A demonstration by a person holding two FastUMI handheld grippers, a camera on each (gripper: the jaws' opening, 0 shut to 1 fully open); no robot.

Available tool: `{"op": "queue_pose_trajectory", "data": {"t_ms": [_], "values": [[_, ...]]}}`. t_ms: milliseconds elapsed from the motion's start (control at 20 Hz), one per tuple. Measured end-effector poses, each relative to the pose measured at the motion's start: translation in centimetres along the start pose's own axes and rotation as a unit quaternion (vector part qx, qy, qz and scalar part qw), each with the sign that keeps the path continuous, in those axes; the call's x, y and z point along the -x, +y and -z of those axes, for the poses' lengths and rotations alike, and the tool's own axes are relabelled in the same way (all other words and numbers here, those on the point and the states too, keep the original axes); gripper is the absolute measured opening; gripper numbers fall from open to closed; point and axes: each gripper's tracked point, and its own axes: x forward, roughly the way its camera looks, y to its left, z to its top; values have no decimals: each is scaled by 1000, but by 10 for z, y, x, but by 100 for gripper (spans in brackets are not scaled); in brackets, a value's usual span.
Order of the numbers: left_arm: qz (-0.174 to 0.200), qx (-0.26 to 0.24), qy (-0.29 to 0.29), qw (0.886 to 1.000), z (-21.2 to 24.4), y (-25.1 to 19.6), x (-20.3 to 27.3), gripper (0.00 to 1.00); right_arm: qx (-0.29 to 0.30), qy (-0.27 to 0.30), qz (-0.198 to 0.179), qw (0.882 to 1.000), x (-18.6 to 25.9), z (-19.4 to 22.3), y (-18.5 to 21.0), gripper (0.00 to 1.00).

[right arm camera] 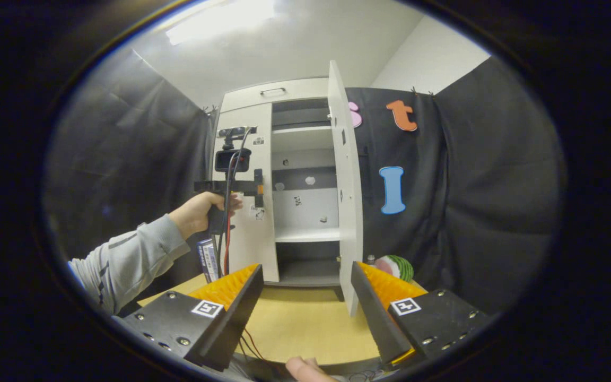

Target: Open the right door of the double-door shoe cabinet with the right hand, and open the left door with the left hand.

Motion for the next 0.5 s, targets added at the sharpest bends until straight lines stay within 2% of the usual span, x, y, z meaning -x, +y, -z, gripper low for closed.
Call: {"op": "queue_pose_trajectory", "data": {"t_ms": [150, 200, 250, 300, 350, 400, 500], "values": [[-20, -30, 18, 999, 5, 3, -16, 88, -8, -1, 0, 1000, -2, 2, -2, 99], [-7, -7, 30, 1000, 12, 0, -22, 87, -8, -1, -1, 1000, -3, 3, -3, 99], [-7, 34, 56, 998, 22, -1, -20, 79, -9, -2, 0, 1000, -3, 3, -4, 99], [-7, 42, 34, 999, 13, -2, -25, 75, -9, -3, 2, 1000, -2, 3, -7, 99], [-6, 38, 26, 999, 9, -1, -26, 76, -9, -4, 3, 1000, -2, 3, -8, 99], [-13, 26, 39, 999, 17, -1, -24, 74, -9, -4, 5, 1000, -3, 3, -9, 99], [-16, 12, 25, 999, 10, -6, -27, 72, -16, -1, 11, 1000, -4, 7, -13, 99]]}}
